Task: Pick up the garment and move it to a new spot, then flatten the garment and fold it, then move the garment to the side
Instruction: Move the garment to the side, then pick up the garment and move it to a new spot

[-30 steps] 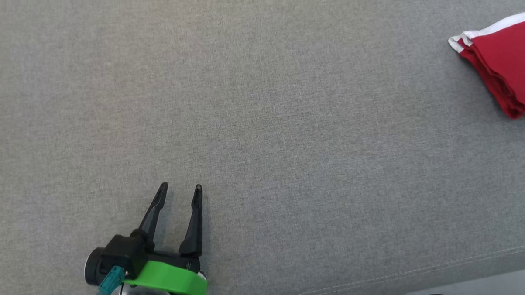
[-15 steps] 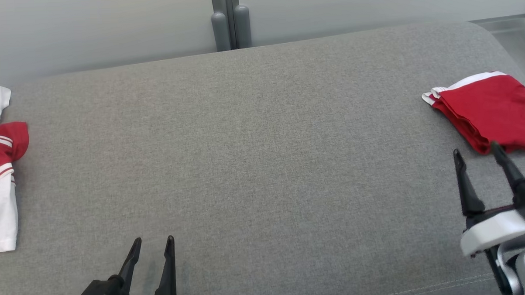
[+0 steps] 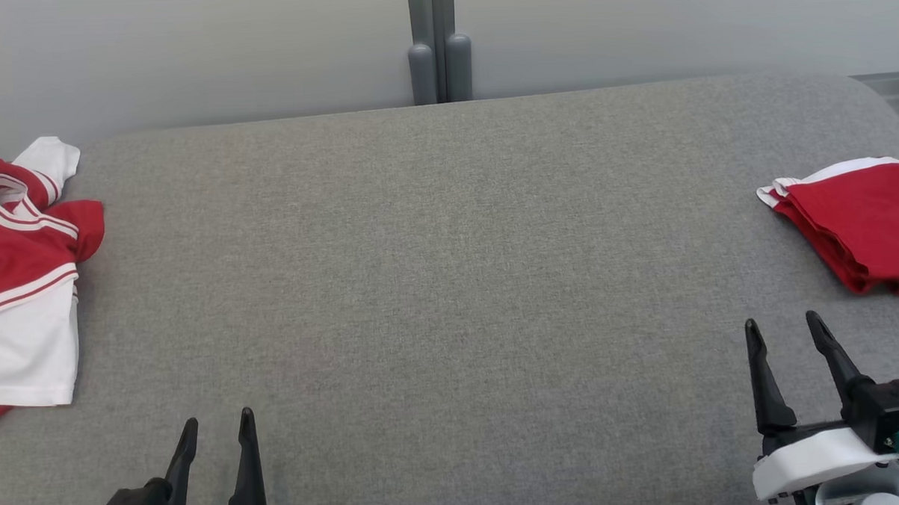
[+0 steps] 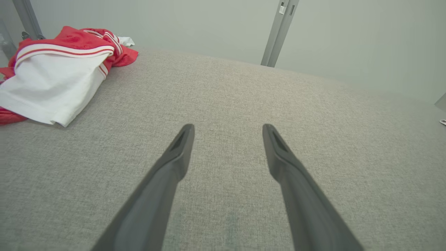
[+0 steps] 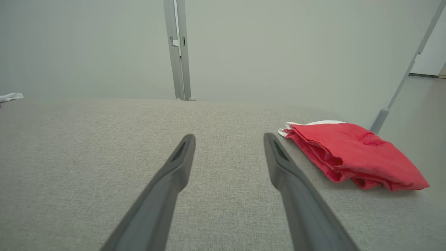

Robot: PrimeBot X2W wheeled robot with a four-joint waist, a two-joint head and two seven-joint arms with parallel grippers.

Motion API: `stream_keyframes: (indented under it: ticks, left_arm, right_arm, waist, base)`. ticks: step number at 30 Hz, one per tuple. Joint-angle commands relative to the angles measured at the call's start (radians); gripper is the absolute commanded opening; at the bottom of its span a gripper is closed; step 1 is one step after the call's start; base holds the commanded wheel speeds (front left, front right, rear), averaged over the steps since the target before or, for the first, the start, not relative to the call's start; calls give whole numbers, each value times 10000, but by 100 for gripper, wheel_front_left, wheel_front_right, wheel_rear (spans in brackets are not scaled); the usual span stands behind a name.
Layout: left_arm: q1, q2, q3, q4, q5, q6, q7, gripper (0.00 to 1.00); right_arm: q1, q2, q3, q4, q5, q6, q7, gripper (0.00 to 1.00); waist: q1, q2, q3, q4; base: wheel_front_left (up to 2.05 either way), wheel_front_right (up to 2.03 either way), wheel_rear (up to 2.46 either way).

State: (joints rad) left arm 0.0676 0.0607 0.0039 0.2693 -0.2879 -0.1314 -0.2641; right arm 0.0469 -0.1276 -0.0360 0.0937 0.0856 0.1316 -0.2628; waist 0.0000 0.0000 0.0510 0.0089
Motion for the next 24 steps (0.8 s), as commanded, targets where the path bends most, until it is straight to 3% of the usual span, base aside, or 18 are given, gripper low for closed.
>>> stream_keyframes:
  ticks: [1,6,24]
  left_arm:
    - [53,-27,21,34,128,12,-3,100]
    - [138,-62,-159,-29,202,12,-3,100]
    - [178,-82,-290,-72,264,12,-2,100]
  right_arm:
    - [231,116,-278,-48,-116,-18,-27,100]
    - [344,390,-718,247,-99,-18,-28,100]
    - [254,515,-649,462,-189,-18,-27,100]
  waist:
    - [0,0,-133,188]
    - [0,0,-168,316]
    - [0,0,-151,370]
  base:
    - [0,0,0]
    - [0,0,0]
    - [0,0,0]
